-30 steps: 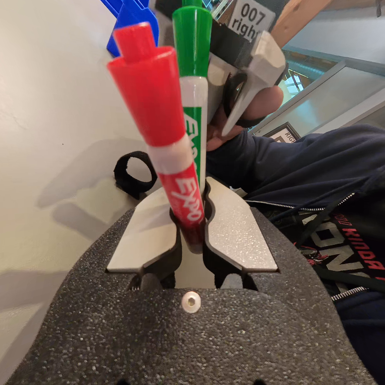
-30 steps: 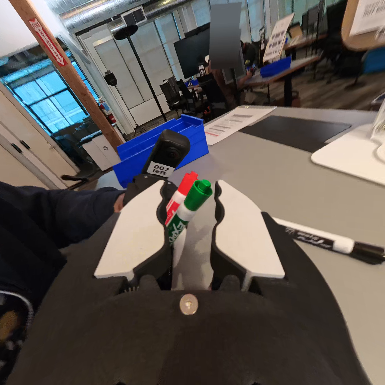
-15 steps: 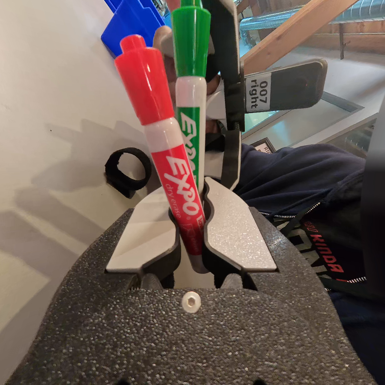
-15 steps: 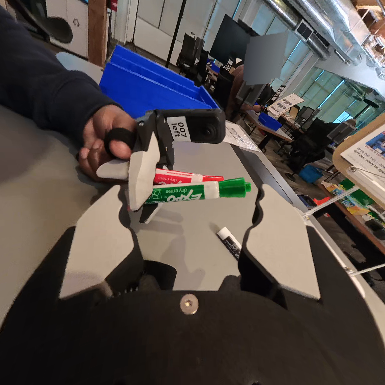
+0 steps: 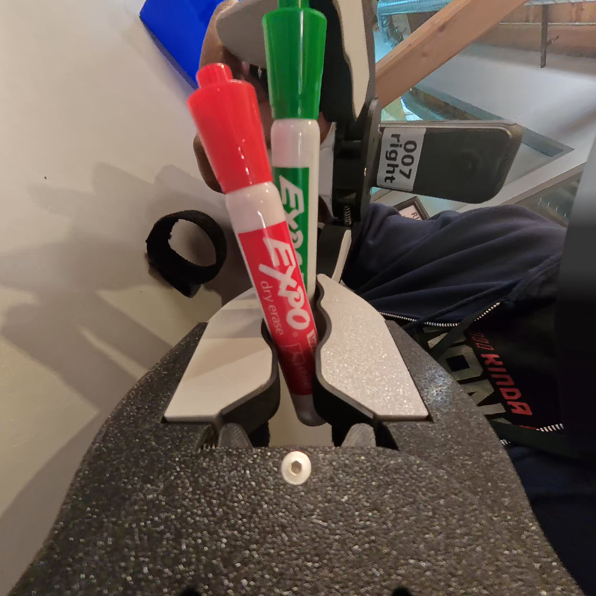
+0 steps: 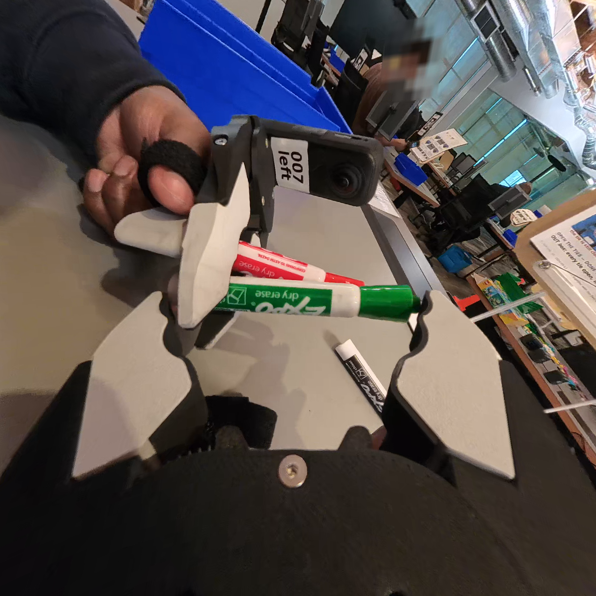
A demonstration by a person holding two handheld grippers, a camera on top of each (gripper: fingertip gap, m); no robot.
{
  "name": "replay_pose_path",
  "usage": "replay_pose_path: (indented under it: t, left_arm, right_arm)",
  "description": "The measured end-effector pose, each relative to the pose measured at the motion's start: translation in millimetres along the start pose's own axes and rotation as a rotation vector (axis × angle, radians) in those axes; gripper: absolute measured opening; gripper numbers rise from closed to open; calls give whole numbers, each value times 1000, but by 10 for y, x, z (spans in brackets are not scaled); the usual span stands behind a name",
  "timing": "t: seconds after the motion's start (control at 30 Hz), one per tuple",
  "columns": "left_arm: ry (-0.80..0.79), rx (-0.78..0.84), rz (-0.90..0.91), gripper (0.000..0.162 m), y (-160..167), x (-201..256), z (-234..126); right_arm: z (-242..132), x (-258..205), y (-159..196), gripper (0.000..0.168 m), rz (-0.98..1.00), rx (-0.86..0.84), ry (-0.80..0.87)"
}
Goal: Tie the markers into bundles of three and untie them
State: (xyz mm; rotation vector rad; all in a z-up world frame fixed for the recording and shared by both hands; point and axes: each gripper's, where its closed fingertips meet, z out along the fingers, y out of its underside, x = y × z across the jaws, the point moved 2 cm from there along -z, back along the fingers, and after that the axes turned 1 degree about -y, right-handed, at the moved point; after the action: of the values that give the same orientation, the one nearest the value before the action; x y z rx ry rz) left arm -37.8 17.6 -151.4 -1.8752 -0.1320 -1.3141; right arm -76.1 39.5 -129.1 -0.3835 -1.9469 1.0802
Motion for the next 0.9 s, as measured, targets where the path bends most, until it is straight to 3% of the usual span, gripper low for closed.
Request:
replay_pose_path:
  t: [0.67,0.8,0.9]
  left_arm:
    - [-15,-7,36,17,15,2,4]
    - [-82,5,53,15,7,-53,5]
    - [-117,15,87,15,-29,-78,-49]
  right_arm:
    - [69,-118,10,139,158,-37,10]
    - [19,-96,33,132,92,-75,-2]
    - [-141,-134,168,128,29,-163,-113]
